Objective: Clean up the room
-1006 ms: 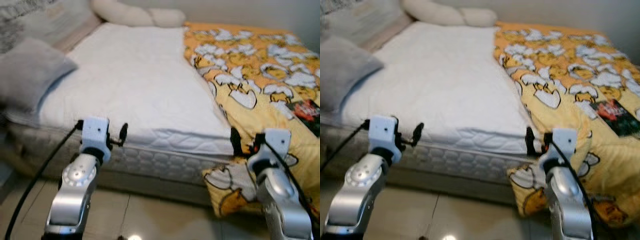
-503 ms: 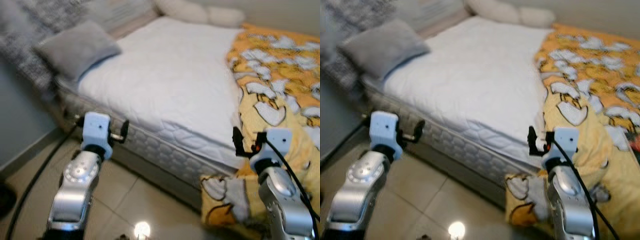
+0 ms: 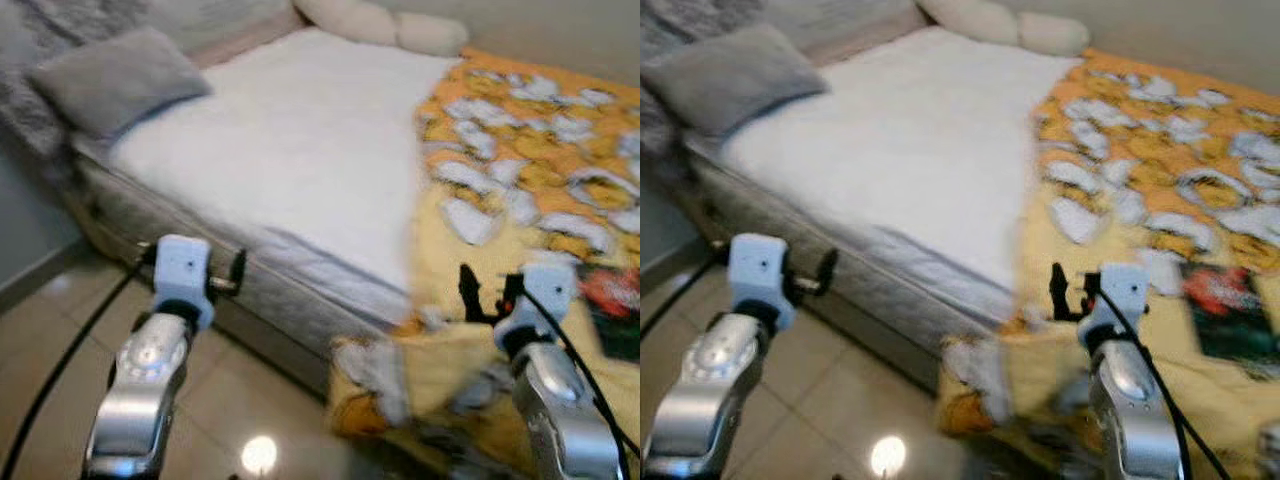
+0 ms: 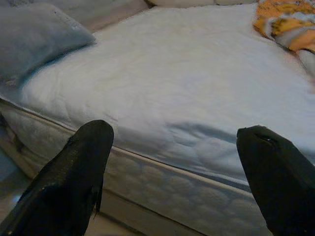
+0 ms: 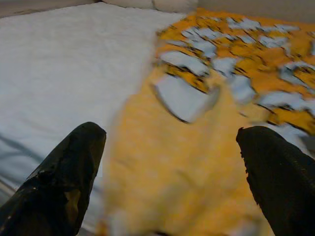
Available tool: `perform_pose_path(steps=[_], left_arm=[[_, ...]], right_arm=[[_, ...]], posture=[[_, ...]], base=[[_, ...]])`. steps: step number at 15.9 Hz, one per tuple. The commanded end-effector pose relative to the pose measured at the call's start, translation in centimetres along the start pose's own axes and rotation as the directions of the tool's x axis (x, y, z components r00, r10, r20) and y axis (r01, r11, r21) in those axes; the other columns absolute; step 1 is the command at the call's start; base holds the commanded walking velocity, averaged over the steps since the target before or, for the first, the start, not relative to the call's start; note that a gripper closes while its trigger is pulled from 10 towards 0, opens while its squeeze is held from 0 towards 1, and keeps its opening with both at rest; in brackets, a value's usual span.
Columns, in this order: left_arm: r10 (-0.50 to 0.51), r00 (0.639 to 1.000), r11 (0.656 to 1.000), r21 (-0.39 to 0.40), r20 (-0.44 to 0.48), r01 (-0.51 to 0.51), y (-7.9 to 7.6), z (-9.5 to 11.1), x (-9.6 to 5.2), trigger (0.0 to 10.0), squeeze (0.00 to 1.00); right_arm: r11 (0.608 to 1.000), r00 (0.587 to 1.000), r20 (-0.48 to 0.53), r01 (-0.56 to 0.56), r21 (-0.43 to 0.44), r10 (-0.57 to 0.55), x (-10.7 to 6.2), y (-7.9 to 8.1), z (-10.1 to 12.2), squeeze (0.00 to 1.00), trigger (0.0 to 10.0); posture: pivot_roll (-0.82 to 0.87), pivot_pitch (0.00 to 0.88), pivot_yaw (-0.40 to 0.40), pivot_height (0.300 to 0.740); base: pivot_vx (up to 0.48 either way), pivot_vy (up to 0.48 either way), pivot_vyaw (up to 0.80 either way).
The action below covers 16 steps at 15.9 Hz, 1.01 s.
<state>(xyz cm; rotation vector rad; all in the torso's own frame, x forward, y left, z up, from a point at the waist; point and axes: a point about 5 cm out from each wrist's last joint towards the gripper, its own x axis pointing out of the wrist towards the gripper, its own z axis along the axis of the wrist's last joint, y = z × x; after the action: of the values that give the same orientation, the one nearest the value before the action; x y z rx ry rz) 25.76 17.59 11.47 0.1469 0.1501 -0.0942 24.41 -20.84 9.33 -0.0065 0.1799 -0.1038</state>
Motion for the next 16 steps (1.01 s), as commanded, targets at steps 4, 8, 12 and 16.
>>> perform_pose_path(steps=[4,8,12,16], left_arm=[[-0.009,1.0,1.0,0.021,0.012,0.009,-0.1,0.4,-0.2,10.0,0.82],[-0.002,1.0,1.0,0.025,0.013,0.001,0.1,0.5,0.0,10.0,0.82],[0.001,1.0,1.0,0.026,0.013,-0.001,0.2,0.7,-0.1,10.0,0.82],[0.002,1.0,1.0,0.029,0.013,-0.002,0.3,0.7,0.0,10.0,0.82]], right_arm=[[1.0,1.0,-0.009,0.015,-0.005,-0.015,-0.1,-0.5,0.0,0.0,10.0],[1.0,1.0,-0.009,0.02,-0.008,-0.02,0.1,-0.7,0.0,0.0,10.0],[0.998,0.998,-0.022,-0.051,-0.02,0.051,0.3,0.0,0.1,0.0,10.0],[0.992,0.992,-0.032,-0.125,-0.014,0.125,0.5,0.9,0.1,0.0,10.0]], posture=[[-0.06,0.0,-0.013,0.74],[-0.06,0.0,-0.011,0.74],[-0.06,0.0,-0.009,0.74],[-0.06,0.0,-0.011,0.74]], base=[[0.0,-0.462,0.0],[0.0,-0.461,0.0],[0.0,-0.461,0.13],[0.0,-0.46,0.8]])
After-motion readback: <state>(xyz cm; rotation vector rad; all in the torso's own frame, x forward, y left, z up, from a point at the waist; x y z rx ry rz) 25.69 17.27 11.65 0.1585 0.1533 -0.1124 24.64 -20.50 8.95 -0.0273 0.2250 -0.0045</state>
